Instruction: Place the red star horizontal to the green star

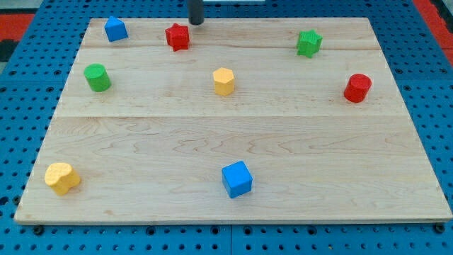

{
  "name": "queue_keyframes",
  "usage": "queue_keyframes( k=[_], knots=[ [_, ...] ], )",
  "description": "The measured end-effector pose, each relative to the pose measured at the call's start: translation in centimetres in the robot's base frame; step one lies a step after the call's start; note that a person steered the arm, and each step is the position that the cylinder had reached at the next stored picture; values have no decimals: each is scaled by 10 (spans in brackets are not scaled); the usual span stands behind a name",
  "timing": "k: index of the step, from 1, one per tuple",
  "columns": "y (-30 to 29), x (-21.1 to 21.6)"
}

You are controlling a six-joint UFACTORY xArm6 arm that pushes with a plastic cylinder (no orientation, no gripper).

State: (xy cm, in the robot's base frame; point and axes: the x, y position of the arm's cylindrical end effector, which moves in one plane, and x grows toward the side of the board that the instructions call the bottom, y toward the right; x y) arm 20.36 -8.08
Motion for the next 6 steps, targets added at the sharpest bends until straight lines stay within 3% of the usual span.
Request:
queue_keyframes(
  k=[2,3,4,5,6],
  knots=[
    [-79,15],
    [-39,32],
    [46,33],
    [9,22],
    [-12,51]
  ],
)
